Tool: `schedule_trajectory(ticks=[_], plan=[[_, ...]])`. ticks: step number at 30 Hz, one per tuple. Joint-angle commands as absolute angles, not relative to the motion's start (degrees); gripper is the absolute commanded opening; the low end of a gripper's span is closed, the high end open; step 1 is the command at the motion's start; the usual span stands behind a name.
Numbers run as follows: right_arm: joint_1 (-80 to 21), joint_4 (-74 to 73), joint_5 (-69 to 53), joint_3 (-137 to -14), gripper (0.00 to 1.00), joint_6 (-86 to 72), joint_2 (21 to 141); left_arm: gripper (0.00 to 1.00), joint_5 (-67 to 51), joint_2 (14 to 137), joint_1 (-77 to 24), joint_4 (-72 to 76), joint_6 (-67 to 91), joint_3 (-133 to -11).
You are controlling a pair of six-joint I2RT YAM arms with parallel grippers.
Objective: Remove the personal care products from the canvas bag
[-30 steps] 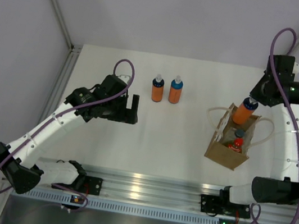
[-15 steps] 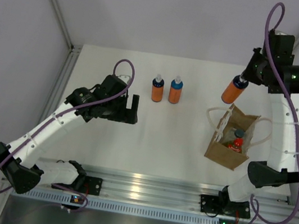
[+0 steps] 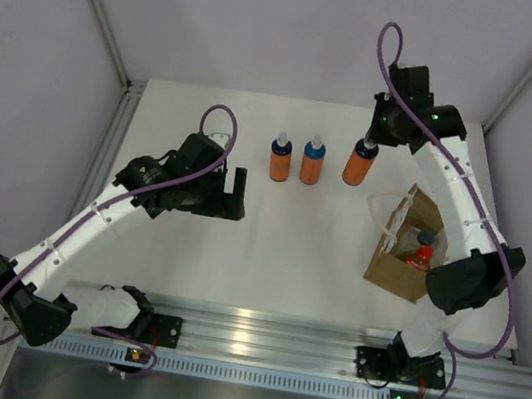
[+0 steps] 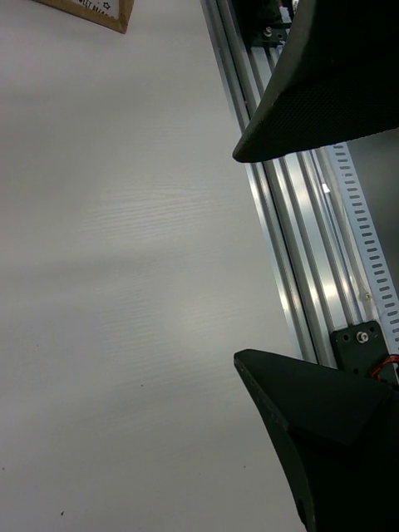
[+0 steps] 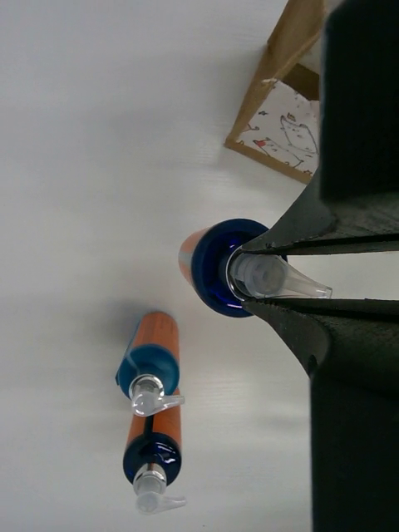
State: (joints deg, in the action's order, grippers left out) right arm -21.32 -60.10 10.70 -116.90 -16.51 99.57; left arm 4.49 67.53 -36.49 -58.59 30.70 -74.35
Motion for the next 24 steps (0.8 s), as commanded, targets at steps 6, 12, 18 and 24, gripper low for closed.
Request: schedule_trajectory(ticks=[6,12,18,24], plan=[[-23.9,-42.37,10.11,-111.89,0.0,-15.56,102.91,0.98,5.01,66.97,-36.65,-56.69,32.25,-76.99],[-24.96,-40.7,10.98,-109.26,0.0,-15.12,106.7,0.98,4.83,66.89,-36.65,-56.6,32.34,-76.29],[-26.19,-37.18,12.57,-102.75,0.15,-16.17,105.91,0.98,5.1,66.45,-36.65,-56.6,32.43,-75.85],[-26.54,-37.18,14.41,-102.65,0.59,-16.79,104.86,0.98,4.92,67.06,-36.65,-56.6,32.35,-76.55]])
